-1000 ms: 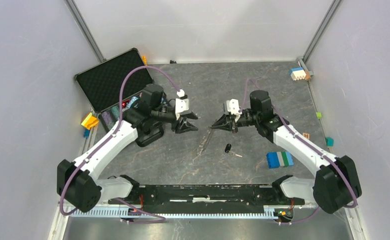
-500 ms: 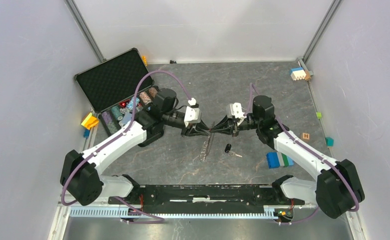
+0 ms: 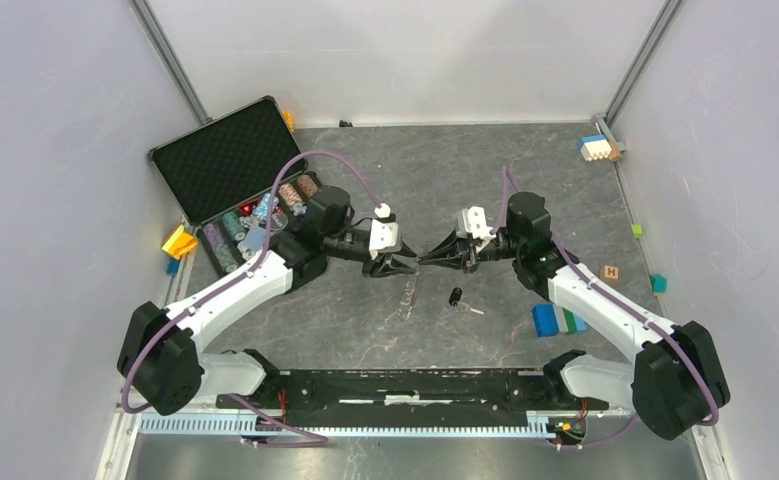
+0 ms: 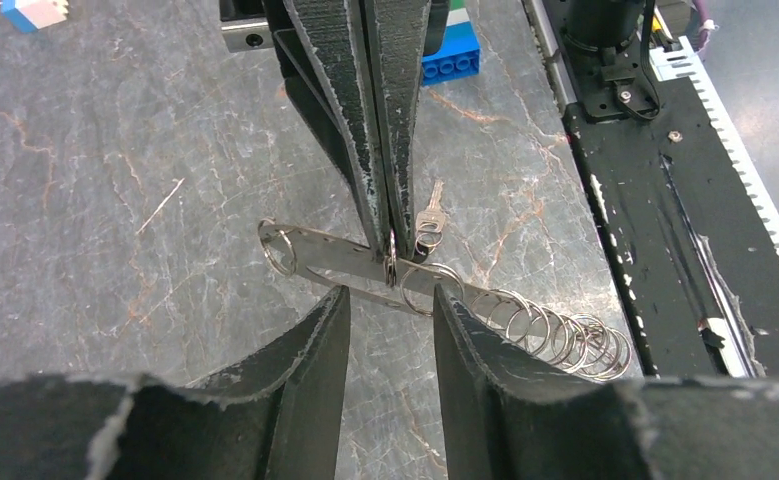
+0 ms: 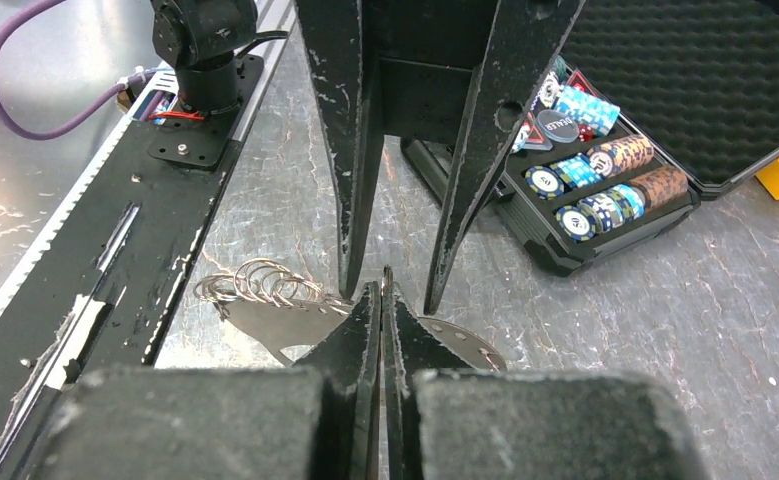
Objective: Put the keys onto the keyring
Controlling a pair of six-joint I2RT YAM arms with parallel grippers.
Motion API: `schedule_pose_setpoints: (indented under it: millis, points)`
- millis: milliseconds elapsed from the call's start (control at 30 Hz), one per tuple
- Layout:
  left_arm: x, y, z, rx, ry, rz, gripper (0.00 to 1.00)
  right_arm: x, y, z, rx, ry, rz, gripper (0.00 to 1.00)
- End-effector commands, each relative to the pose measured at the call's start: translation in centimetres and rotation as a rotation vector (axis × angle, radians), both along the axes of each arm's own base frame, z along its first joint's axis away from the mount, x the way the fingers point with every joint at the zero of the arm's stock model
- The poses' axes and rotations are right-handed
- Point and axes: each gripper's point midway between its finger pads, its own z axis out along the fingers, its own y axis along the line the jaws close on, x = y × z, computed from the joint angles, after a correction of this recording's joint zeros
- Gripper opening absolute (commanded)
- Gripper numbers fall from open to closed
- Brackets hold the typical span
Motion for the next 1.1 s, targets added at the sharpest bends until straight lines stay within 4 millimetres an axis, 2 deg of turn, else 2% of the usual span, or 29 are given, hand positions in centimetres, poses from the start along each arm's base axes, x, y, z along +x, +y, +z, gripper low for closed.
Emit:
schedule_pose_setpoints:
  millis: [0,333,567,833,900,933,967,1000,1033,1067]
  points:
    - [0.6,0.0,2.1,-0.072,-0.061,0.030,0.42,-0.5,0.1,1.3,0.034,-0.053,0.025,0.00]
    - [0.2,-0.7,2.5,-0.117,-0.009,-0.003,0.30,-0.2,0.2,1.2,0.039,-0.043,0.004,0.00]
    - [0.1,-0.7,2.3,-0.117,-0.002,0.000,0.12,0.1,0.2,1.2,0.040,-0.041,-0.008,0.00]
    - [0.0,-0.3,2.3,-0.107,-0.007,0.023,0.05,0.8,0.1,0.8,0.031,-0.041,-0.053,0.02]
    - [0.0,-0.3,2.6,-0.107,-0.002,0.027,0.02,1.1,0.1,0.7,0.023,-0.040,-0.070,0.11]
    - [0.0,-0.2,2.7,-0.106,0.001,0.027,0.02,1.3,0.1,0.7,0.018,-0.041,-0.078,0.18]
    - [-0.1,-0.2,2.8,-0.105,0.003,0.026,0.02,1.6,0.0,0.8,0.010,-0.045,-0.088,0.29]
    - [-0.2,-0.1,2.9,-0.103,0.005,0.024,0.02,1.7,0.0,0.9,0.001,-0.053,-0.095,0.49]
    - [-0.3,-0.1,3.0,-0.102,0.004,0.025,0.02,2.0,-0.2,1.0,-0.012,-0.072,-0.104,0.62]
    - [-0.4,0.0,3.1,-0.102,0.000,0.027,0.02,2.2,-0.3,1.2,-0.028,-0.093,-0.112,0.66]
